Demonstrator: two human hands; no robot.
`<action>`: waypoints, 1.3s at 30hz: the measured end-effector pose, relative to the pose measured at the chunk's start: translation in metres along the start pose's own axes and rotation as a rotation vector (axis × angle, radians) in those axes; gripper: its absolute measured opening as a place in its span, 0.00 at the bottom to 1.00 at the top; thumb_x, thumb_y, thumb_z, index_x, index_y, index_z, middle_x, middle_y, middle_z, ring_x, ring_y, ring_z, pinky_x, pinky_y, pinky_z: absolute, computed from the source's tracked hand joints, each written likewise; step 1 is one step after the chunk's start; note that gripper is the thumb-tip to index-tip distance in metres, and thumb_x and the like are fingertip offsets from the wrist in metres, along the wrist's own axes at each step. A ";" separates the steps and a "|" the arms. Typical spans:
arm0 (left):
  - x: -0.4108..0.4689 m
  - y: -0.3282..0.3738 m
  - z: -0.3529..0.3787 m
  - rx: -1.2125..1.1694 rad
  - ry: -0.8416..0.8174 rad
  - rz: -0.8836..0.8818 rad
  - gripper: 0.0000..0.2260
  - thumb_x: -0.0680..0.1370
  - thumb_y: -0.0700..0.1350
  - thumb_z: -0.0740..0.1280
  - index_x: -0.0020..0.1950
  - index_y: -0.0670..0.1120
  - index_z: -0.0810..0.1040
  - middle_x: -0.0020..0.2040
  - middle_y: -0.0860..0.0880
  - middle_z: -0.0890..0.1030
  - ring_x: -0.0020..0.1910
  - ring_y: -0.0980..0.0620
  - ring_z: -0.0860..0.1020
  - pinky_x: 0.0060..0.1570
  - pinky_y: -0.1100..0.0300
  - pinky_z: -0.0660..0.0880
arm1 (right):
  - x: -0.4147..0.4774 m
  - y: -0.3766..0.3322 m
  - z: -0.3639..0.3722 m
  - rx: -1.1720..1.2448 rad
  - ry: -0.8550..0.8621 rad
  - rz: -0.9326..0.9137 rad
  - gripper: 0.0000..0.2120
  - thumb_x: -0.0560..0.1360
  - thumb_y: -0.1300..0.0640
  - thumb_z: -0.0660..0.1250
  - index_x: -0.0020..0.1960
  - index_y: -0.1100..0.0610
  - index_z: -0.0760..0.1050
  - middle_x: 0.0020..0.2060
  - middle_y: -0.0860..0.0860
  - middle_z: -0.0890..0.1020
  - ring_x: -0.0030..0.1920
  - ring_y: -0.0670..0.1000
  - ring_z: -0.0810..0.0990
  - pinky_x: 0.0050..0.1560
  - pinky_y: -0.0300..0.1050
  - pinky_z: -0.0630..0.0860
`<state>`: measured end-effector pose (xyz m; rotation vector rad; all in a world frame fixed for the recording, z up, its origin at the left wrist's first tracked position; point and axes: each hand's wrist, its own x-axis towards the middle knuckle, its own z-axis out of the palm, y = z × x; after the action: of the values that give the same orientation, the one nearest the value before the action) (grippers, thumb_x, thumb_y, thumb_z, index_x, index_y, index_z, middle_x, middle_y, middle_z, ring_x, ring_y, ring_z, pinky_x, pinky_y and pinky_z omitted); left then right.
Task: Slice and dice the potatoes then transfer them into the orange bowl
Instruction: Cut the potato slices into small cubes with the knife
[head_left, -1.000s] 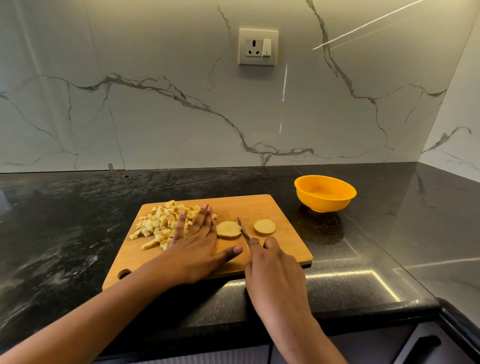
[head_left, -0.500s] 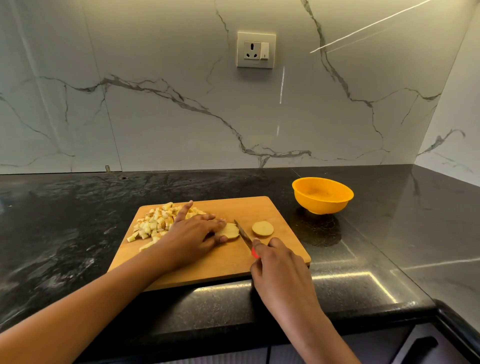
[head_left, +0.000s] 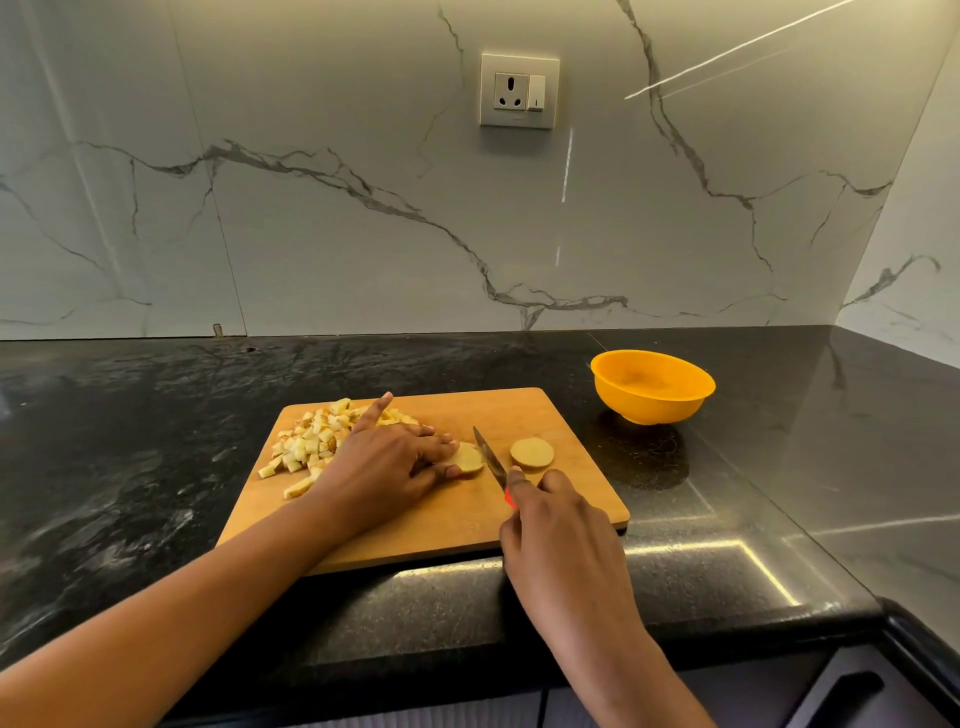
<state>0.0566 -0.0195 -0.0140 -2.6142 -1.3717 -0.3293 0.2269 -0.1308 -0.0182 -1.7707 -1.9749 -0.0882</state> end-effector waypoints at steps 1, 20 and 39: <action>0.001 -0.001 0.001 0.010 0.004 0.001 0.52 0.58 0.76 0.23 0.69 0.59 0.67 0.68 0.62 0.70 0.70 0.64 0.62 0.70 0.55 0.33 | 0.000 -0.002 0.000 0.001 -0.007 -0.011 0.22 0.83 0.52 0.52 0.76 0.50 0.58 0.60 0.49 0.70 0.54 0.48 0.76 0.49 0.39 0.69; 0.003 0.002 0.005 -0.025 -0.031 -0.033 0.20 0.80 0.60 0.53 0.69 0.57 0.68 0.69 0.59 0.70 0.72 0.62 0.60 0.69 0.51 0.29 | -0.020 -0.011 -0.008 -0.025 -0.112 -0.077 0.21 0.83 0.57 0.53 0.75 0.54 0.57 0.62 0.49 0.67 0.54 0.49 0.76 0.43 0.37 0.65; 0.002 0.000 0.003 -0.176 0.100 -0.084 0.18 0.76 0.58 0.63 0.63 0.52 0.76 0.62 0.56 0.77 0.67 0.61 0.67 0.68 0.57 0.32 | 0.009 -0.023 0.008 -0.059 -0.098 -0.053 0.21 0.83 0.57 0.53 0.75 0.56 0.58 0.63 0.52 0.69 0.56 0.51 0.75 0.46 0.41 0.67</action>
<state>0.0577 -0.0174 -0.0162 -2.6392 -1.4839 -0.6101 0.2019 -0.1231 -0.0153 -1.7902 -2.1093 -0.0797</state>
